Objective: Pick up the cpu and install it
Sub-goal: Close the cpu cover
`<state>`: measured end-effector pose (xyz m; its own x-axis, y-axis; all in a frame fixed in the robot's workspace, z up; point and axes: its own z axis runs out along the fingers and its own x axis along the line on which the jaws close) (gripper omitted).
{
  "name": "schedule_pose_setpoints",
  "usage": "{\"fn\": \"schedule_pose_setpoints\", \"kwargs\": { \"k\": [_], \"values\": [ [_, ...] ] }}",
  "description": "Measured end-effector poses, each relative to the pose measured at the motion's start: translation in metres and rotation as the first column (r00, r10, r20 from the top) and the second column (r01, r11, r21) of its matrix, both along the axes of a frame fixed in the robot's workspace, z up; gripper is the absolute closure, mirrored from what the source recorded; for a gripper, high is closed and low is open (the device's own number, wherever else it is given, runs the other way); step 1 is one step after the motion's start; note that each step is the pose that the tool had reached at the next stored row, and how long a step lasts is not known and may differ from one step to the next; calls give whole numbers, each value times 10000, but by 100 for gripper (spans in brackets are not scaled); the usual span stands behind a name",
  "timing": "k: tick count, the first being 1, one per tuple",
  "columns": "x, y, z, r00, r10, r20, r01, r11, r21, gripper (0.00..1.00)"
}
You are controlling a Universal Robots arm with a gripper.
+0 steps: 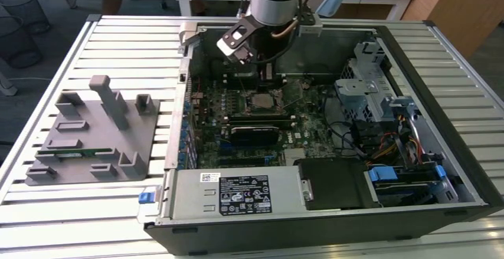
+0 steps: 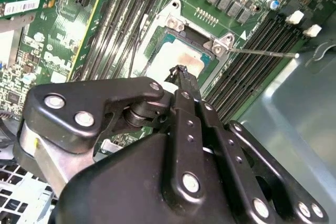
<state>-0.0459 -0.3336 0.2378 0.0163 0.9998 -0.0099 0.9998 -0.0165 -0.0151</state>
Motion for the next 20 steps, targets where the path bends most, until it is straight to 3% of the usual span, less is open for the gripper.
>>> {"fn": "schedule_pose_setpoints", "kwargs": {
  "k": [5,11,14,16,20],
  "values": [
    [110,-1,8,10000,1,-24,-1,10000,24,89],
    [110,0,253,10000,0,-23,0,10000,27,89],
    [107,-8,283,10000,3,-14,-3,10000,23,89],
    [106,-54,283,10000,4,-13,-4,10000,20,89],
    [104,-199,274,10000,11,-12,-11,10000,22,89]
  ]
}}
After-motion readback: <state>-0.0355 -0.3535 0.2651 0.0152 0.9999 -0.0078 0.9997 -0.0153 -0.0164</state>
